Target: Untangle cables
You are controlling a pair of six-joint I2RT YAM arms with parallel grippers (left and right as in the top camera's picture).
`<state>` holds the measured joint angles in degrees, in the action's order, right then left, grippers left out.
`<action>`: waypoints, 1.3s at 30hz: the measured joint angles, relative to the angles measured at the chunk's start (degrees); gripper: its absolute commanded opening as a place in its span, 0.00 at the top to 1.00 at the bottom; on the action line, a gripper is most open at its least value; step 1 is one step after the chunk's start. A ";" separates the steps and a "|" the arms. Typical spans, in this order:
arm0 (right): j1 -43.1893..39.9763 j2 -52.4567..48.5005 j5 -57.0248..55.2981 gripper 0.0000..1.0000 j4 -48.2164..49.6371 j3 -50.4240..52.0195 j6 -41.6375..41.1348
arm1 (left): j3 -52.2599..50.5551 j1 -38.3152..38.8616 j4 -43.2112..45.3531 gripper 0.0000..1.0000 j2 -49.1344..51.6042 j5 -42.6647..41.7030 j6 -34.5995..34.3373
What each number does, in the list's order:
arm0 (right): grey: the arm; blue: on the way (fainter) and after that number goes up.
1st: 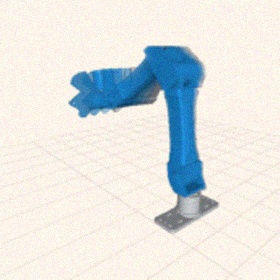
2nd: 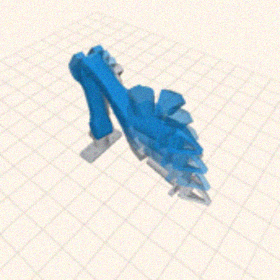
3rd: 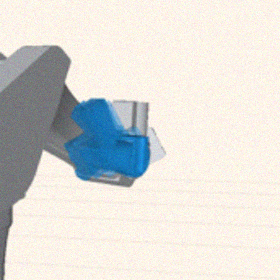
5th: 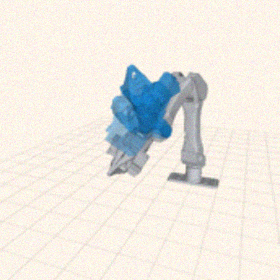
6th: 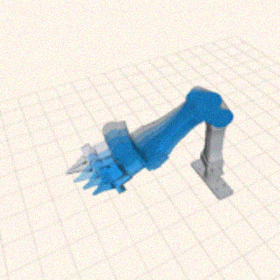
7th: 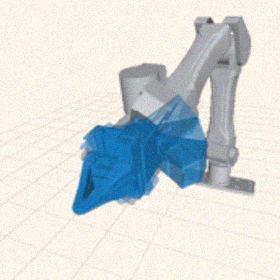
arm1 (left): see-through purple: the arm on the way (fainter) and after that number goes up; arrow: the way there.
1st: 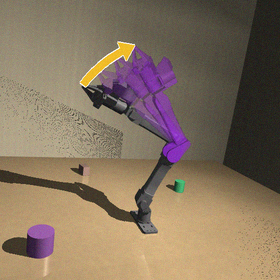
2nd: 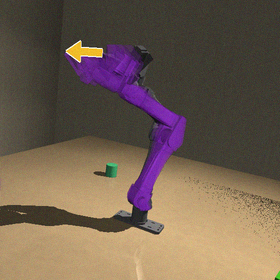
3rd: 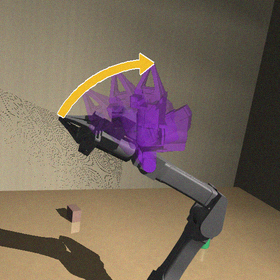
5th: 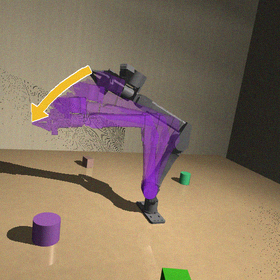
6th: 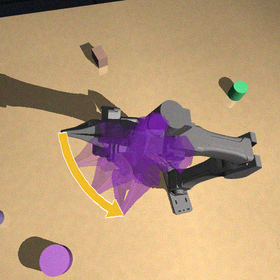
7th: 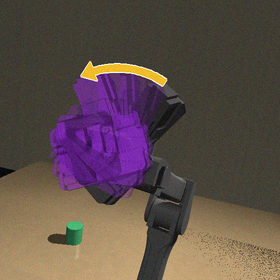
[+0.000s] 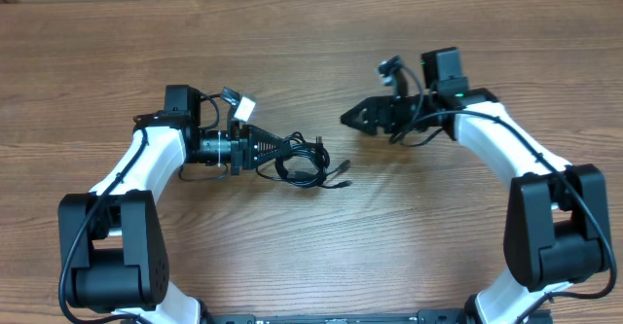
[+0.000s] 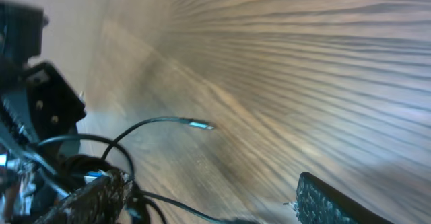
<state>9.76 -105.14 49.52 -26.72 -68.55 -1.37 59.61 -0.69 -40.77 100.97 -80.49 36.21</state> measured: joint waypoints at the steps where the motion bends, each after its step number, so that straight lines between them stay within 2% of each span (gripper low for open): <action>1: -0.42 -0.04 0.02 0.20 -0.09 0.00 -0.15 | 0.00 0.13 0.02 0.96 0.00 -0.33 0.00; 10: 4.63 -0.26 0.24 0.21 -1.60 0.00 -0.61 | 0.00 3.28 0.02 0.96 0.00 -3.13 0.00; 21: 9.16 -0.35 1.64 0.21 -13.81 0.00 3.54 | 0.00 3.32 -0.15 0.96 0.00 -3.82 0.02; 31: 9.64 -0.50 7.37 0.20 -13.16 0.00 6.75 | 0.00 3.32 -0.15 0.96 0.00 -4.87 0.02; 39: 13.44 -0.52 3.34 0.22 -12.00 0.00 6.67 | 0.00 3.28 -0.22 0.96 0.00 -5.07 0.02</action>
<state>23.20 -105.67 52.86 -38.72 -68.55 5.30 59.61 2.59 -40.99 100.97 -85.56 36.23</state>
